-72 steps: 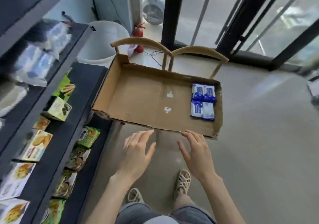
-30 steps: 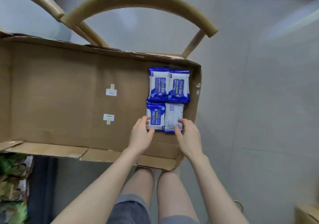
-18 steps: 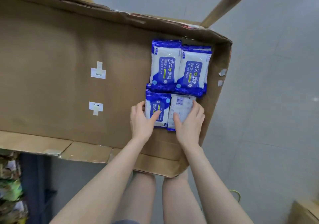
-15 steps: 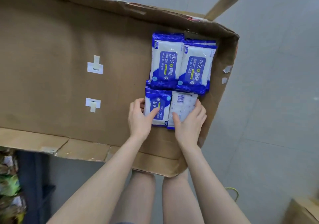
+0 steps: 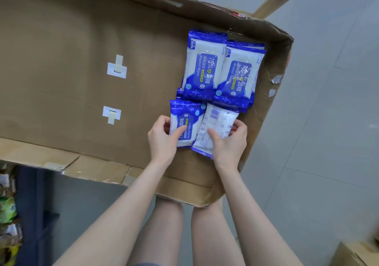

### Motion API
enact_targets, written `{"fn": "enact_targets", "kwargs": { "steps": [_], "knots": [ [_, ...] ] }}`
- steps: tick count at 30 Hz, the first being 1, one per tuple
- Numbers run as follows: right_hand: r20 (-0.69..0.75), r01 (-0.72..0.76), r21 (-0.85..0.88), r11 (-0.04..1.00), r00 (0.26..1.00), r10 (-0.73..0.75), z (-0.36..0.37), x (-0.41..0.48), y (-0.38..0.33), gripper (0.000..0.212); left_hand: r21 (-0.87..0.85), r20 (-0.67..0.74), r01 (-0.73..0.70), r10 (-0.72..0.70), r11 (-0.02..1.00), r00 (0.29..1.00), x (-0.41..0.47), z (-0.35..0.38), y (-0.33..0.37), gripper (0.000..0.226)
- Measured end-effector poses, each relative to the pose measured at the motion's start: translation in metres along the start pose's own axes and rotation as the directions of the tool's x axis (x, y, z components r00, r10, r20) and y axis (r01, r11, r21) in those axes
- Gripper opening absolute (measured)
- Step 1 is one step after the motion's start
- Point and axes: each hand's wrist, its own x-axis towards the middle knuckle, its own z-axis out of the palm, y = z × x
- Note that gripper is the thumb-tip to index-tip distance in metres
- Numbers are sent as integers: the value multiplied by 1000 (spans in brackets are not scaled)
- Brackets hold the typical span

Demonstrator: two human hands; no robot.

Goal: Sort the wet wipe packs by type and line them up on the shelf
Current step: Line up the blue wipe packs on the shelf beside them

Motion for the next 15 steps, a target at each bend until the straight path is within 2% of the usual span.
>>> {"fn": "enact_targets", "kwargs": {
  "steps": [3, 8, 12, 15],
  "knots": [
    [62, -63, 134, 989, 997, 55, -10, -7, -4, 51, -101, 29, 16, -13, 995, 999, -14, -3, 3, 24],
    [177, -94, 248, 964, 983, 50, -29, -25, -6, 33, -342, 36, 77, -69, 936, 997, -44, -19, 12, 19],
    [327, -80, 314, 946, 945, -29, -50, -48, -14, 15, -439, 57, 80, -61, 895, 996, -76, -38, 21, 5],
    [446, -66, 354, 933, 889, -106, -65, -72, -23, 14, -531, 69, 76, -47, 844, 997, -107, -52, 27, 3]
  ]
}}
